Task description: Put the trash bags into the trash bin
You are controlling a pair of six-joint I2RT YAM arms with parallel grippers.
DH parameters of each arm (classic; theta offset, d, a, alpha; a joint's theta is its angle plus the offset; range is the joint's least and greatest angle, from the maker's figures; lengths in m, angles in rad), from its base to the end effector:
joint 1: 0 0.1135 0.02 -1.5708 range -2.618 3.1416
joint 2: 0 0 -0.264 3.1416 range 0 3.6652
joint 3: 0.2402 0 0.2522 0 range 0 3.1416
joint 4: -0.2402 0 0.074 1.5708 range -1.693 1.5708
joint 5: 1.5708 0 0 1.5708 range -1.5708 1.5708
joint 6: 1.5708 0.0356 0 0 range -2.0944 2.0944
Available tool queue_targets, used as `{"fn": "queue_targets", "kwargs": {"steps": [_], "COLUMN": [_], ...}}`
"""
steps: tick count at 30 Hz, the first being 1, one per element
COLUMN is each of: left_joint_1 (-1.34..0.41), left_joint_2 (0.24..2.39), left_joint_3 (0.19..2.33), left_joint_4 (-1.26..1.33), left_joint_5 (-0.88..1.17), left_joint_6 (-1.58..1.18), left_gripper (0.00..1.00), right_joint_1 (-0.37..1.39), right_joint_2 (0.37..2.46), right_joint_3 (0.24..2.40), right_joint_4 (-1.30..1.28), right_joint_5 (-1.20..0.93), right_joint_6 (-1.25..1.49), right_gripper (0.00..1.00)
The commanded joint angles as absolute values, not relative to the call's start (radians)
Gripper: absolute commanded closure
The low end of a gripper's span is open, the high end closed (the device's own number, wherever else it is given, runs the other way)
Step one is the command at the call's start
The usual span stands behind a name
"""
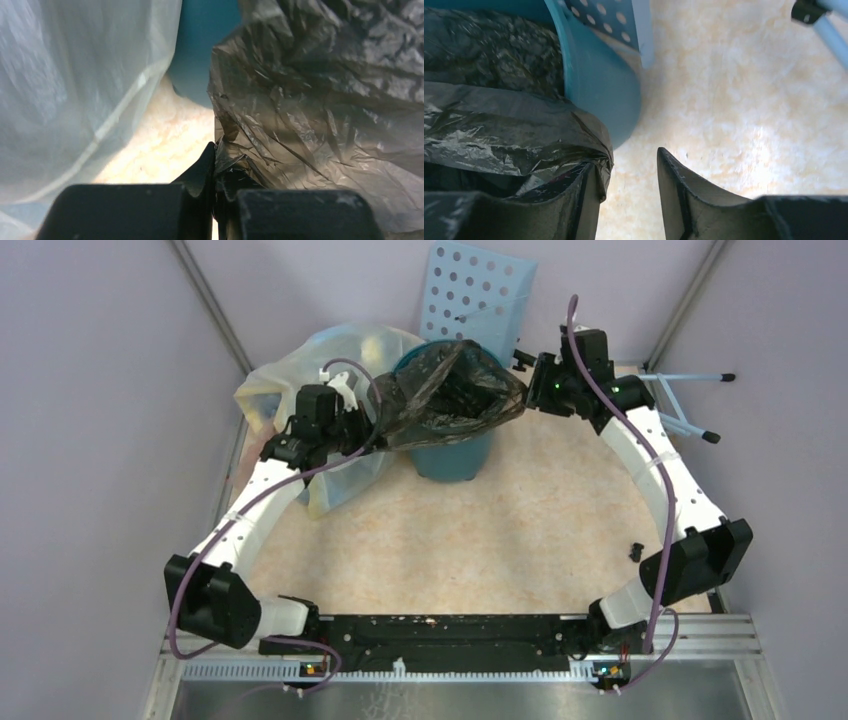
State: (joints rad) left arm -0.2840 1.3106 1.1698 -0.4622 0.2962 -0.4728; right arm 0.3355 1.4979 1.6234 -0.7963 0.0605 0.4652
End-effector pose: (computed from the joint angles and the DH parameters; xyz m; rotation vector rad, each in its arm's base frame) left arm 0.2774 -0.0918 0.3324 -0.0362 2.2429 -0.7443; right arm 0.3048 0.1040 0.3989 0.1799 2.2584 0.3633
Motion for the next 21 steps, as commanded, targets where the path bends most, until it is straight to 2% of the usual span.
{"fn": "queue_targets", "kwargs": {"steps": [1, 4, 7, 12, 21], "left_joint_1": [-0.281, -0.281, -0.281, -0.281, -0.281], "left_joint_2": [1.327, 1.309, 1.281, 1.253, 1.255], "left_joint_3": [1.269, 1.257, 1.232, 1.19, 1.153], "left_joint_4": [-0.355, -0.344, -0.338, -0.327, -0.298], "left_joint_5": [0.238, 0.214, 0.209, 0.219, 0.27], "left_joint_6": [-0.394, -0.412, -0.444, -0.487, -0.512], "left_gripper": [0.87, 0.65, 0.56, 0.57, 0.57], "right_joint_1": [0.319, 0.319, 0.319, 0.32, 0.32], "right_joint_2": [1.526, 1.502, 1.472, 1.506, 1.69], "right_joint_3": [1.746, 1.74, 1.721, 1.76, 1.911], "right_joint_4": [-0.73, -0.726, -0.706, -0.72, -0.84], "right_joint_5": [0.022, 0.009, -0.031, -0.085, -0.081], "right_joint_6": [0.388, 0.372, 0.364, 0.385, 0.45], "right_gripper": [0.52, 0.43, 0.36, 0.31, 0.33]}}
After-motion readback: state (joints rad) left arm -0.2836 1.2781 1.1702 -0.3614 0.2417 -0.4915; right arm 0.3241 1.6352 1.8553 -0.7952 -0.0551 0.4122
